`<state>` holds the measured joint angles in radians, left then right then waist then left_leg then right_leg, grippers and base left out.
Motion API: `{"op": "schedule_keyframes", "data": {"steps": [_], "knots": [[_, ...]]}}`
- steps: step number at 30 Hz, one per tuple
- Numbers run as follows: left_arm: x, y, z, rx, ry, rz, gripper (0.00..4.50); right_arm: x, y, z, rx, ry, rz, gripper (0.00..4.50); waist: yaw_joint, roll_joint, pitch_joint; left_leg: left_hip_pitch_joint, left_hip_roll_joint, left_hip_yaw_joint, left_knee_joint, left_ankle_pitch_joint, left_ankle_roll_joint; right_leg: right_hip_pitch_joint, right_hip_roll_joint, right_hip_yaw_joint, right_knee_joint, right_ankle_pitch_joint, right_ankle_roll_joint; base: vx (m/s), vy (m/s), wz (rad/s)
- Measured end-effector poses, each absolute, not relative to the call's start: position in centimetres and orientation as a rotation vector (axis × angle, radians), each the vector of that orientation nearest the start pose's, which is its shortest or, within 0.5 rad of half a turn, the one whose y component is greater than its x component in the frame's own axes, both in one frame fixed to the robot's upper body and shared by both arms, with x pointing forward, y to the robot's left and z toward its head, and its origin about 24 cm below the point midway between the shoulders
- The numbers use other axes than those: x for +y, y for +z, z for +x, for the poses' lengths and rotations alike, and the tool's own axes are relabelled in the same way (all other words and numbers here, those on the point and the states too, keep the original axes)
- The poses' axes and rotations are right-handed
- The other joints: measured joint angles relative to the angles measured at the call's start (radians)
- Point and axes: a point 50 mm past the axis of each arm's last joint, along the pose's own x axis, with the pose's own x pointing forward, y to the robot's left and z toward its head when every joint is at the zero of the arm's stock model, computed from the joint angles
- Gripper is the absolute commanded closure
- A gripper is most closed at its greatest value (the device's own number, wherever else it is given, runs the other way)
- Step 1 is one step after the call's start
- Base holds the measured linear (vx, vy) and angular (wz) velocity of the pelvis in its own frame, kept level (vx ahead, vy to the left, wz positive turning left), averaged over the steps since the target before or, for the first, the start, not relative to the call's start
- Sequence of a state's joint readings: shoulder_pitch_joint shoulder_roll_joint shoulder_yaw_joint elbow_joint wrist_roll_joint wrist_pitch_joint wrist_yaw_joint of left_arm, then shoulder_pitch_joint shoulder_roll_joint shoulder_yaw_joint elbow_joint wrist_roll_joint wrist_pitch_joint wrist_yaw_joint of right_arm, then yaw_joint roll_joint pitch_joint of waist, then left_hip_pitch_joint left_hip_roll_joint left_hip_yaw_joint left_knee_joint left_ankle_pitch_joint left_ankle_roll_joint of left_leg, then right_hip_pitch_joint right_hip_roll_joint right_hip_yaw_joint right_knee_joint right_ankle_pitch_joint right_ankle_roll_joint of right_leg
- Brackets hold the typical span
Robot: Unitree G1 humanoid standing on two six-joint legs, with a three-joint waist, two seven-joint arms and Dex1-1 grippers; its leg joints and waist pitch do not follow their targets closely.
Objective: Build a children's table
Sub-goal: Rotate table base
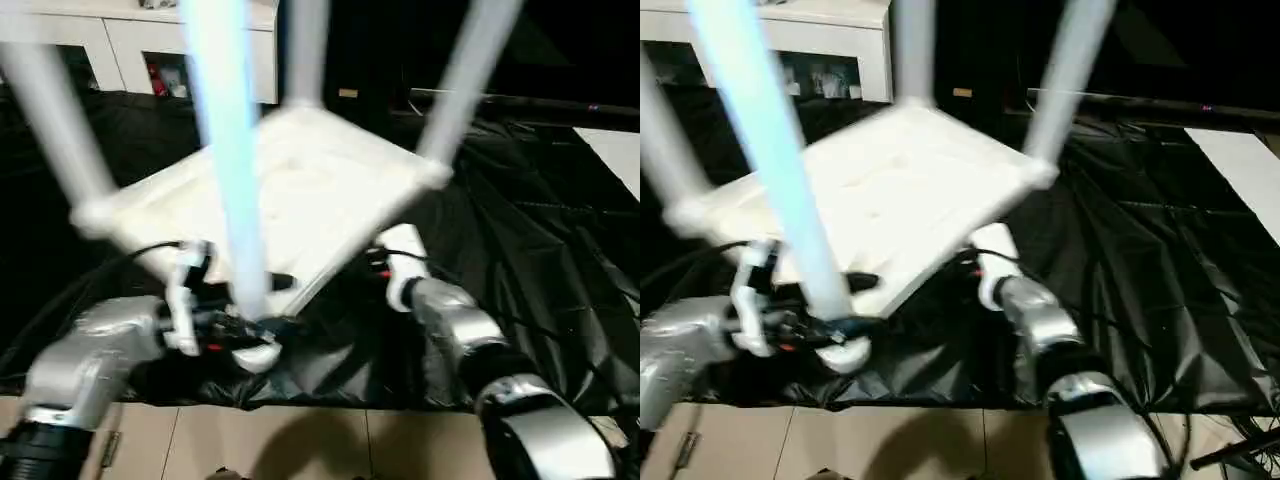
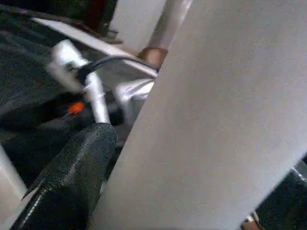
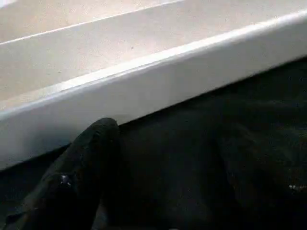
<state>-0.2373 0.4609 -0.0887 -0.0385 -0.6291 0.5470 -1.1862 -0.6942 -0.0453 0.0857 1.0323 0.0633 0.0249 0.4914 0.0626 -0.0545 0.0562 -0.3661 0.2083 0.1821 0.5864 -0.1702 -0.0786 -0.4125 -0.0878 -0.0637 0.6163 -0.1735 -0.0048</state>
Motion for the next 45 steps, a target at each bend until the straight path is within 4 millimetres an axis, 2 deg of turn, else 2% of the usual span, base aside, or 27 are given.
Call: {"op": "schedule_keyframes", "data": {"steps": [3, 6, 10, 13, 17, 23, 25, 28, 30, 34, 37, 43, 44, 45], "knots": [[12.6, 9.4, 25.7, 0.215, -1.45, -0.304, 0.23, -8.1, 0.9, 34.2, 0.413, 0.679, -0.042, 0.78, 0.0, -0.006, -0.001, 0.0, 0.0, 0.0, 0.001, 0.0, 0.0, 0.001, 0.0, 0.001, -0.001, 0.001, -0.001, 0.0, 0.0, 0.0], [10.8, 9.7, 26.1, 0.195, -1.492, -0.298, 0.23, -8.1, 0.7, 34.1, 0.408, 0.687, -0.041, 0.78, 0.0, -0.006, -0.001, 0.0, 0.0, 0.0, 0.0, 0.0, 0.0, 0.0, 0.0, 0.0, -0.001, 0.001, -0.001, 0.0, 0.0, 0.0], [8.3, 9.9, 28.7, 0.126, -1.383, -0.203, 0.23, -8.2, 1.0, 34.6, 0.404, 0.65, -0.05, 0.78, 0.004, -0.004, 0.0, 0.0, 0.0, -0.001, 0.001, 0.001, -0.001, 0.001, 0.0, 0.0, 0.0, 0.001, -0.002, 0.0, 0.0, 0.0], [7.1, 10.0, 30.4, 0.084, -1.272, -0.133, 0.23, -8.8, 1.5, 35.0, 0.37, 0.602, -0.052, 0.78, 0.002, -0.002, 0.0, 0.0, 0.0, -0.001, 0.001, 0.001, -0.001, 0.001, 0.0, 0.0, 0.0, 0.002, -0.003, 0.0, 0.0, 0.0], [8.1, 9.5, 31.2, 0.107, -1.192, -0.067, 0.23, -10.5, 1.7, 35.3, 0.361, 0.556, -0.053, 0.78, 0.007, 0.004, 0.0, -0.001, 0.0, -0.001, 0.0, 0.001, -0.001, -0.001, 0.0, -0.001, 0.0, 0.002, -0.002, 0.0, 0.0, 0.0], [9.3, 8.9, 31.5, 0.112, -1.129, -0.019, 0.23, -12.8, 1.2, 35.0, 0.357, 0.51, -0.056, 0.78, 0.021, 0.004, 0.0, 0.0, 0.0, -0.001, 0.001, 0.001, -0.001, 0.0, 0.0, 0.0, 0.0, 0.002, -0.003, 0.0, 0.0, 0.0], [10.3, 8.4, 31.4, 0.125, -1.107, 0.016, 0.23, -13.7, 0.7, 34.5, 0.362, 0.507, -0.061, 0.78, 0.022, 0.004, 0.0, 0.0, 0.0, -0.001, 0.001, 0.001, -0.001, 0.0, 0.0, 0.0, 0.001, 0.002, -0.003, 0.0, 0.0, 0.0], [13.0, 7.0, 30.4, 0.213, -1.078, 0.075, 0.23, -15.5, 0.2, 33.6, 0.369, 0.521, -0.08, 0.78, 0.021, 0.003, 0.0, 0.0, 0.0, -0.001, 0.0, 0.001, -0.001, -0.001, 0.001, 0.0, 0.001, 0.002, -0.002, 0.0, 0.0, 0.0], [14.0, 6.0, 29.7, 0.274, -1.076, 0.081, 0.23, -16.3, 0.2, 33.3, 0.372, 0.538, -0.089, 0.78, 0.027, 0.003, 0.0, -0.001, 0.0, -0.001, 0.001, 0.001, -0.001, -0.001, 0.001, 0.0, 0.001, 0.002, -0.002, 0.0, 0.0, 0.0], [13.8, 6.0, 28.9, 0.296, -1.147, 0.169, 0.23, -16.4, 1.2, 32.1, 0.331, 0.717, -0.157, 0.78, 0.041, -0.002, 0.0, -0.002, 0.0, -0.001, 0.001, 0.001, -0.001, 0.0, 0.0, -0.001, -0.002, 0.001, -0.001, 0.0, 0.0, 0.0], [14.2, 5.7, 28.9, 0.299, -1.145, 0.203, 0.23, -17.2, 1.8, 31.0, 0.326, 0.811, -0.193, 0.78, 0.051, -0.002, 0.001, -0.002, -0.001, -0.001, 0.001, 0.001, 0.0, 0.001, -0.001, -0.001, -0.003, 0.001, -0.001, 0.0, 0.0, 0.0], [15.0, 6.5, 30.2, 0.314, -1.15, 0.27, 0.82, -19.3, 3.1, 28.7, 0.357, 0.972, -0.237, 0.78, 0.054, 0.001, 0.001, 0.0, -0.001, -0.001, 0.001, 0.001, 0.0, 0.003, -0.001, -0.001, -0.003, 0.0, 0.001, 0.0, 0.0, 0.0], [15.1, 6.8, 30.6, 0.312, -1.159, 0.285, 0.94, -19.5, 3.3, 28.3, 0.373, 1.0, -0.231, 0.51, 0.053, 0.001, 0.001, 0.0, -0.001, -0.002, 0.001, 0.001, 0.0, 0.003, -0.001, -0.001, -0.003, 0.0, 0.001, 0.0, 0.0, 0.0], [15.1, 6.9, 30.7, 0.317, -1.171, 0.291, 0.96, -19.6, 3.5, 28.0, 0.381, 1.02, -0.227, 0.44, 0.052, 0.003, 0.001, 0.0, -0.001, -0.002, 0.0, 0.001, 0.0, 0.003, -0.001, -0.001, -0.003, 0.0, 0.001, 0.0, 0.0, 0.0]]}}
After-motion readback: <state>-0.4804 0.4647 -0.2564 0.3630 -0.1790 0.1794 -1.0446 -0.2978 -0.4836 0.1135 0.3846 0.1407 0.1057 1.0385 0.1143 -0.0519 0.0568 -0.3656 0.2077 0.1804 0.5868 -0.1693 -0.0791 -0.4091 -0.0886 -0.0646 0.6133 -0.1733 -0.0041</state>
